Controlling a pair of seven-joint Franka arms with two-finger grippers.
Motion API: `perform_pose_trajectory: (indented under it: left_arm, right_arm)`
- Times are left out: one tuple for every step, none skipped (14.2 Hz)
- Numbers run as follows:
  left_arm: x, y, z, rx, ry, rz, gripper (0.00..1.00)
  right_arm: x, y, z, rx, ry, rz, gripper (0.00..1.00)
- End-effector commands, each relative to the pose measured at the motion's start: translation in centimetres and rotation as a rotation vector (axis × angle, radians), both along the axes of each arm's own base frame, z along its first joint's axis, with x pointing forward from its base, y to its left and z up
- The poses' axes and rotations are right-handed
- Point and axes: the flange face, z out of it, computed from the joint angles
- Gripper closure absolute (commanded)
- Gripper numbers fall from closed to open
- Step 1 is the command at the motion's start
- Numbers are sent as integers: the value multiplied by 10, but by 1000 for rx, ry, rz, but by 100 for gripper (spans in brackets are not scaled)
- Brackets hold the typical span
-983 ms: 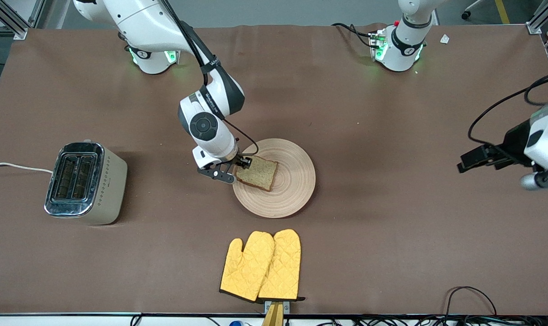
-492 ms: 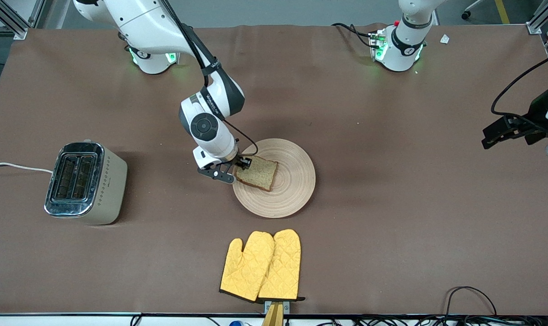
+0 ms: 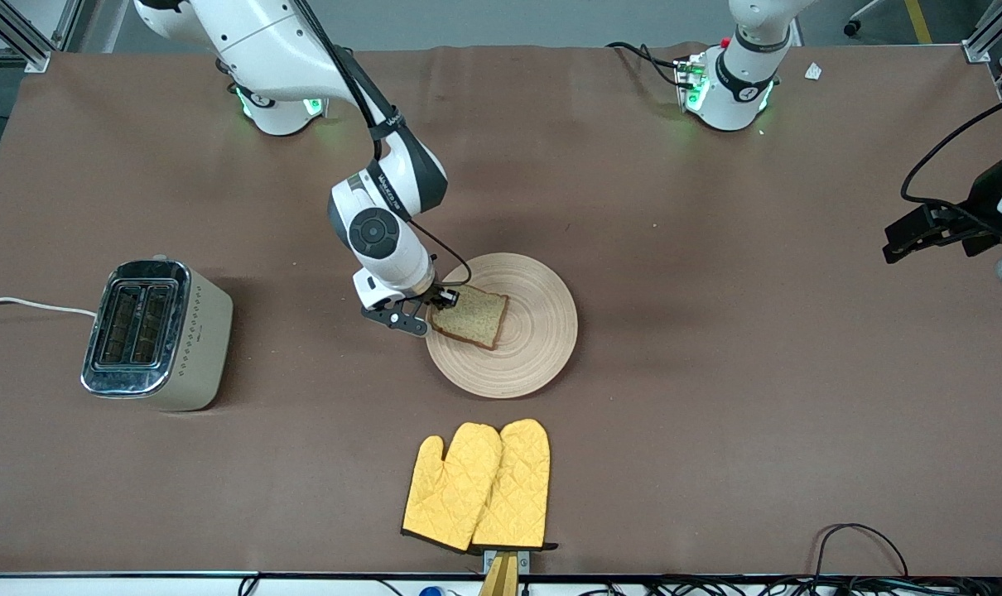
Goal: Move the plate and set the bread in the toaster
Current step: 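Grasp the bread slice edge with the right gripper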
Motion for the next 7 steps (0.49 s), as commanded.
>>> perform_pose_trajectory:
  left_arm:
    - [1,21,12,11,-11,-74,0]
    - [1,24,12,12,-11,-109,0]
    - [2,27,11,14,-11,-112,0]
    - [2,27,11,16,-11,-111,0]
    - [2,28,11,16,-11,-105,0]
    - [1,30,12,17,-13,-100,0]
    - [1,39,12,17,-12,-87,0]
  right_arm:
    - [-6,1,-15,-19,-1,-8,99]
    - [-4,0,-16,-18,-2,-9,99]
    - [-4,1,-15,-18,-2,-8,99]
    - [-3,-2,-15,-21,3,-10,99]
    - [-1,-1,-12,-19,4,-11,99]
    - [4,-1,-3,-15,1,-9,99]
    - [8,1,10,-17,14,-6,99]
